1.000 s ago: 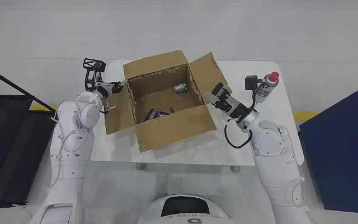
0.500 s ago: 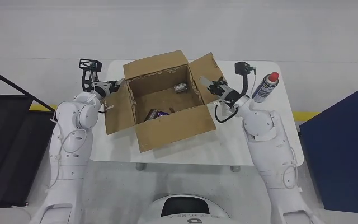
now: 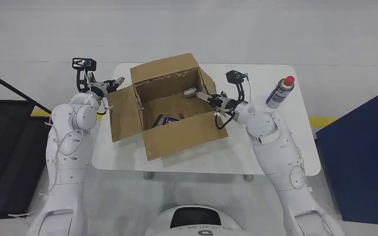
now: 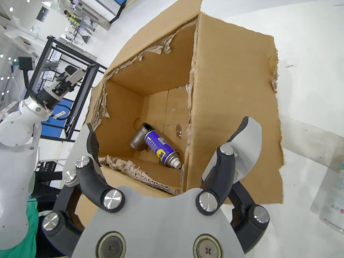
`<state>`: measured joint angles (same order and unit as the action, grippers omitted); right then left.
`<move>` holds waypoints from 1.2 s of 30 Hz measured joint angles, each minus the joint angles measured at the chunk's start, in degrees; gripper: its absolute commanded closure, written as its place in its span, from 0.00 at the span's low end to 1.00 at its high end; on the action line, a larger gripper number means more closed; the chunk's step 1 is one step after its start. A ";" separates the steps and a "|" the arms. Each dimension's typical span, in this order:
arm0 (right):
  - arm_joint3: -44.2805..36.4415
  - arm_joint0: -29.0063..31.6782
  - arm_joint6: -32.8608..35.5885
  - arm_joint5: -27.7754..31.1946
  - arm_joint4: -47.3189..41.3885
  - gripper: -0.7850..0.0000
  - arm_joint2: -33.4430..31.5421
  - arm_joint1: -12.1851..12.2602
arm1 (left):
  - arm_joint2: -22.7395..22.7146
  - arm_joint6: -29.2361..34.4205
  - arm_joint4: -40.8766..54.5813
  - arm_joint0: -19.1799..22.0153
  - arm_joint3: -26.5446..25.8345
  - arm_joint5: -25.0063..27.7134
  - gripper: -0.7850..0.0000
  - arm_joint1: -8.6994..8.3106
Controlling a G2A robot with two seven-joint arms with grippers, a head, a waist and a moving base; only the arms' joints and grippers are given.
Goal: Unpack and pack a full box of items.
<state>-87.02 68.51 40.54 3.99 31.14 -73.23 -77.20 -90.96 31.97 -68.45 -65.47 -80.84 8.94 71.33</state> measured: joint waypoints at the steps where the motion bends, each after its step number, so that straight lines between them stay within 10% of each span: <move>1: -0.31 0.23 0.95 0.22 -0.44 0.00 -0.01 0.09 | 0.02 -0.03 0.05 0.01 0.00 0.02 0.00 -0.02; 19: -6.83 4.35 19.58 11.76 -11.72 0.00 0.11 2.26 | 0.03 -0.07 0.07 0.01 0.00 0.03 0.00 -0.02; 36: -12.26 7.21 10.34 15.98 -14.99 0.00 -2.62 2.98 | -0.28 -2.15 0.31 -1.82 -0.94 0.63 0.00 -0.22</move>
<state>-99.28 75.72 50.89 19.97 16.15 -75.85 -74.22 -91.23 29.82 -68.14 -67.28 -81.78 9.57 71.11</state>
